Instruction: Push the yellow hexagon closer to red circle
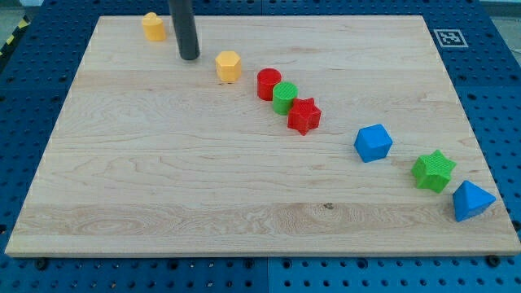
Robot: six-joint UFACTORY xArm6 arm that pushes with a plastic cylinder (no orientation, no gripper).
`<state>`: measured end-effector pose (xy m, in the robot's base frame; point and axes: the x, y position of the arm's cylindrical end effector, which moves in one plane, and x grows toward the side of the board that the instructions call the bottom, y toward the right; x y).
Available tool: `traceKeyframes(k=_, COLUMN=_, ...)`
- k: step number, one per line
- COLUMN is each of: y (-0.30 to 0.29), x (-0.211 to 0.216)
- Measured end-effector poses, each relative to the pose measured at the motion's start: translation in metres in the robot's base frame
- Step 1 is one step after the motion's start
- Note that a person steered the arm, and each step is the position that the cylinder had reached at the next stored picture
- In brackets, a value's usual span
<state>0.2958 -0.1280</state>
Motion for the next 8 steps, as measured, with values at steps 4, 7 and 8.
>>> traceKeyframes(k=4, y=0.017, x=0.010)
traceKeyframes(k=7, y=0.065, x=0.027)
traceKeyframes(k=8, y=0.075, x=0.029)
